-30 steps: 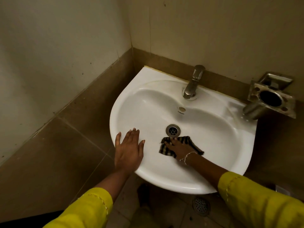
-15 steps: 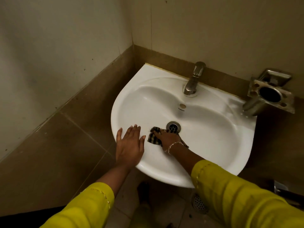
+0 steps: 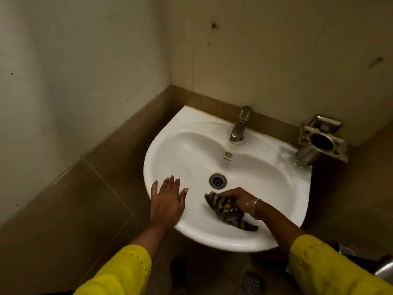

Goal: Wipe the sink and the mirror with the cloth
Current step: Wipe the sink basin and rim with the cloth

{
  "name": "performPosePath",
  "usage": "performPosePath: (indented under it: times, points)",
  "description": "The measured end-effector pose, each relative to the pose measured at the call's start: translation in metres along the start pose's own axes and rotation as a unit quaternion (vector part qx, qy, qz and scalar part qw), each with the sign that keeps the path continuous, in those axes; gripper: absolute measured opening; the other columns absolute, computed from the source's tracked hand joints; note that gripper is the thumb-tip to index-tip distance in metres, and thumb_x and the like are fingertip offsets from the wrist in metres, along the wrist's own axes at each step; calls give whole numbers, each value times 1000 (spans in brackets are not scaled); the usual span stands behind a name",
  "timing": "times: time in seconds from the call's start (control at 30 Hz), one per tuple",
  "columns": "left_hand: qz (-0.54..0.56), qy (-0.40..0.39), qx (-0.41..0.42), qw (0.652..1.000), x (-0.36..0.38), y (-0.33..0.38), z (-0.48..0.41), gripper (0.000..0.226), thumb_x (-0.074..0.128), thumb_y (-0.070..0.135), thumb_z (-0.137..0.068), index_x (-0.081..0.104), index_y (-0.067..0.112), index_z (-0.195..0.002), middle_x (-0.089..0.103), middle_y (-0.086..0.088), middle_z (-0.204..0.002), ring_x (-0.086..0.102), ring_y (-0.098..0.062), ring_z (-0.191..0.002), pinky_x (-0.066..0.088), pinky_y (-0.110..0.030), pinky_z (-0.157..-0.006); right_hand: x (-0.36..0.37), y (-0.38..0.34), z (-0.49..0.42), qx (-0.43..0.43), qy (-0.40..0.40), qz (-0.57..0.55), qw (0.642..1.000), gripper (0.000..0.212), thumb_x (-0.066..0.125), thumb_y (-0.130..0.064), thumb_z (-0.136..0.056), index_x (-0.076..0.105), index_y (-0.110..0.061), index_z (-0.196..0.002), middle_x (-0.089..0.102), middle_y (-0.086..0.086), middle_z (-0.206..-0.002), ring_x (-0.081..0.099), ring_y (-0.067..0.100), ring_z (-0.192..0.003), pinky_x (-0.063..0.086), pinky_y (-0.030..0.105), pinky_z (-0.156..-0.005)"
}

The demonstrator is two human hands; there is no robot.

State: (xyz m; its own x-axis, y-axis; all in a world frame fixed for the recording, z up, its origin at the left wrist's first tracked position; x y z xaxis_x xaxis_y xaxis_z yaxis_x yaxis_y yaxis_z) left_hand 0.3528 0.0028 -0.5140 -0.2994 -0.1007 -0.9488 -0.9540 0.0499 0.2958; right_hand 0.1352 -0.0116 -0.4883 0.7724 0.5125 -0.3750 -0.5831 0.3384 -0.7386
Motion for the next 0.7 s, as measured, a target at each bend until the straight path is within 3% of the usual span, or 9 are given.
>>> performPosePath:
  times: [0.07, 0.1, 0.2, 0.3, 0.37, 0.43, 0.53, 0.63, 0.7]
  points:
    - [-7, -5, -2, 1000, 1, 0, 0, 57, 27, 44, -91, 65, 6, -107, 65, -18, -114, 61, -30, -107, 18, -43, -101, -11, 5, 10, 25, 20, -184, 982, 35, 42, 4, -91, 57, -6, -121, 65, 12, -92, 63, 20, -77, 55, 23, -68]
    - [-11, -9, -3, 1000, 0, 1, 1, 62, 21, 47, -93, 65, 5, -107, 65, -18, -113, 61, -31, -107, 18, -43, -101, -12, 7, 15, 29, 17, -253, 967, 36, 41, 4, -91, 56, -7, -122, 65, 14, -96, 64, 23, -80, 54, 25, -67]
    - [-12, -32, -1, 999, -4, 2, 3, 79, 4, 51, -95, 66, 3, -105, 66, -20, -111, 62, -31, -105, 17, -43, -101, -13, 12, 23, 30, 22, -447, 894, 39, 46, -16, -89, 53, -4, -125, 64, 17, -107, 65, 27, -90, 51, 33, -73]
    - [-2, -29, 10, 1000, -14, 9, 6, 80, 4, 51, -96, 67, 1, -102, 68, -20, -107, 63, -31, -104, 9, -41, -107, -11, 10, 34, 16, -2, -565, 825, 62, 47, -52, -83, 61, -2, -118, 63, 22, -117, 59, 34, -109, 45, 41, -91]
    - [25, 3, 21, 999, -24, 20, 5, 77, 8, 52, -96, 66, 2, -104, 68, -18, -106, 63, -29, -104, 8, -42, -107, -13, 0, 44, -20, -8, -560, 828, 65, 64, -57, -70, 68, -5, -109, 67, 20, -113, 62, 32, -108, 46, 42, -90]
    - [77, 34, 55, 995, -35, 40, 2, 70, 13, 53, -95, 63, 6, -109, 68, -13, -108, 62, -26, -107, 12, -45, -107, -16, -7, 53, -43, 10, -531, 847, 59, 86, -39, -48, 73, -7, -96, 73, 16, -96, 70, 27, -87, 53, 36, -71]
    - [174, 85, 98, 976, -55, 76, 1, 56, 27, 53, -91, 59, 12, -113, 66, -4, -112, 58, -18, -111, 17, -43, -112, -23, -19, 64, -31, 81, -522, 848, 23, 60, -16, -81, 62, -6, -101, 75, 11, -79, 71, 25, -71, 54, 32, -59]
    - [268, 101, 93, 953, -75, 103, 1, 52, 30, 53, -86, 60, 18, -110, 65, 5, -111, 57, -10, -107, 22, -41, -110, -36, -34, 72, -55, 130, -528, 837, 21, 42, -11, -94, 61, -6, -102, 72, 15, -90, 67, 31, -85, 51, 40, -69]
    - [326, 104, 95, 935, -85, 115, 0, 41, 37, 51, -87, 60, 22, -105, 65, 10, -102, 59, -6, -99, 36, -35, -102, -42, -50, 84, -76, 158, -453, 874, 22, 40, -10, -96, 62, -7, -97, 68, 15, -96, 63, 30, -90, 50, 40, -71]
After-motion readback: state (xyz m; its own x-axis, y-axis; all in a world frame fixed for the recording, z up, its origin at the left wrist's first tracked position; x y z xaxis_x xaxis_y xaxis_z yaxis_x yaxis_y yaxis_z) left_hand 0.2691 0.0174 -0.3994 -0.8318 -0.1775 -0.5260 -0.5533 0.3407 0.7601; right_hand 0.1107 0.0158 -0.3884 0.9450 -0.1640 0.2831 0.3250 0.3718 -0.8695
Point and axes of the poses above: each hand's wrist, its own z-axis away from the middle knuckle, its own x-axis out of the palm, y = z × x, the point moved 2 cm from there along -z, towards the middle knuckle
